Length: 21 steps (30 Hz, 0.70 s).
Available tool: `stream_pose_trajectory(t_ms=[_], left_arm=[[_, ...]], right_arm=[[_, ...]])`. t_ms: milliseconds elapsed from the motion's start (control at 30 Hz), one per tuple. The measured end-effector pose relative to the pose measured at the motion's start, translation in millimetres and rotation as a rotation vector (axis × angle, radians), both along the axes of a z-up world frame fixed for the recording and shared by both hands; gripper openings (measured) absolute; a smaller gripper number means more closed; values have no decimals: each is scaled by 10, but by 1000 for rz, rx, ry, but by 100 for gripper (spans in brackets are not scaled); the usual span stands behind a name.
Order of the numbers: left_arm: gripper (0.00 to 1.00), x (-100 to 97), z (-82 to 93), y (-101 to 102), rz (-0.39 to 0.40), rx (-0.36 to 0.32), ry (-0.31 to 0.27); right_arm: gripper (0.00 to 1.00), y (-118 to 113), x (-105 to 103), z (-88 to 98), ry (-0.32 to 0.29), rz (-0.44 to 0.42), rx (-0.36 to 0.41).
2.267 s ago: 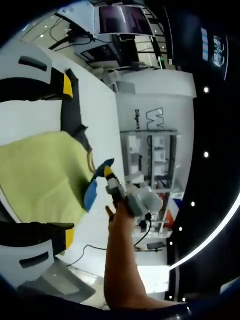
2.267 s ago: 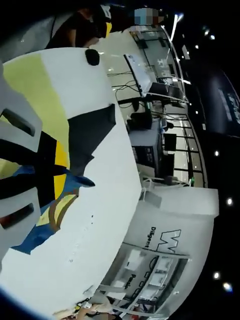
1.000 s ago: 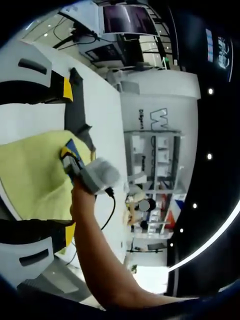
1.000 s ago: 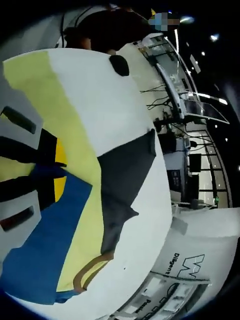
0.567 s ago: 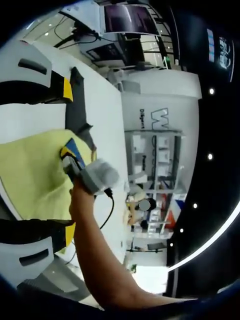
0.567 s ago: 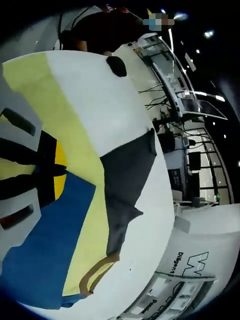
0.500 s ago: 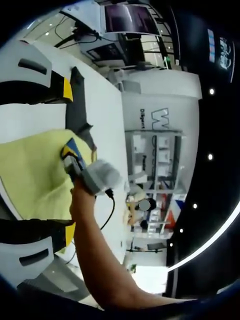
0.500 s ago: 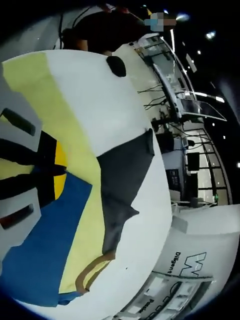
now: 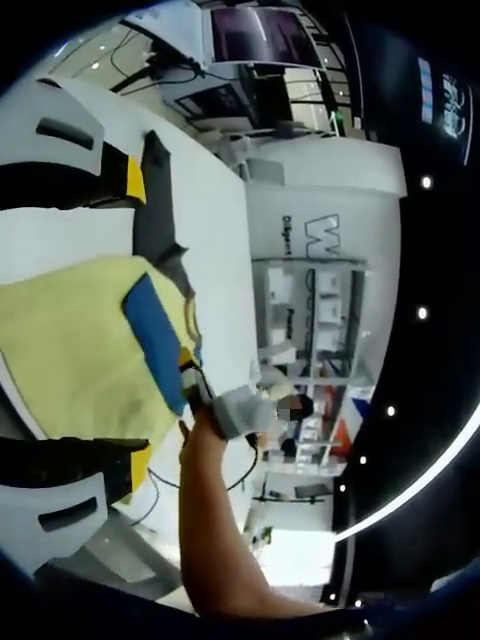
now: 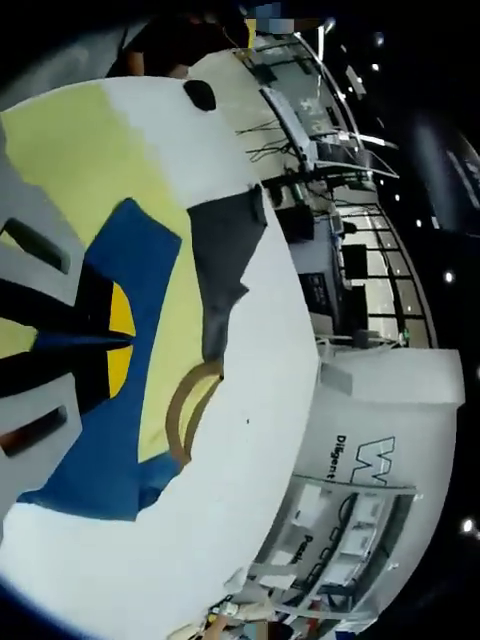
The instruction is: Fold the garment on the visible template until the final outline fits inside the template.
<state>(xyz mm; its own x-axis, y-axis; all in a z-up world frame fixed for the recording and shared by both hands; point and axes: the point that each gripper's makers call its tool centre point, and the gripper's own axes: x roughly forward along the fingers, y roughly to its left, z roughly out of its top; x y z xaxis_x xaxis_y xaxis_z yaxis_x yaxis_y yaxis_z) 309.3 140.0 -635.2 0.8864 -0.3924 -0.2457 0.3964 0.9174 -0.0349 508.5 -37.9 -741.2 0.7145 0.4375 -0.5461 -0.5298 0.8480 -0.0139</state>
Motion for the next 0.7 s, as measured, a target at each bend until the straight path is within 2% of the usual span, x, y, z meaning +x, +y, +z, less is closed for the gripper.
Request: stream_pose_trajectory(t_ms=[200,233,300,400,567,700], left_arm=[[90,1,-22,-20,-10,4,11],[90,0,-28,-24,-12,5,14],[90,-1,-35,-34,-16,7,18],[90,-1,-38,-37,-17,0,24],[90,3,-38,-27,-14,-23,36],[89,4,-46,-25,-13,-30,43]], right_arm=[[0,-657,-20,21,-11,-122,-10],[0,-697,-24,15,-10,-130,-10],[0,-939,-35,-47,2,-179,-14],[0,-1151,-75,-131,25,-226,-7],[2,-1330,-141,-304,79,-276,19],[3,-1345,-182,-402,113,-295,48]])
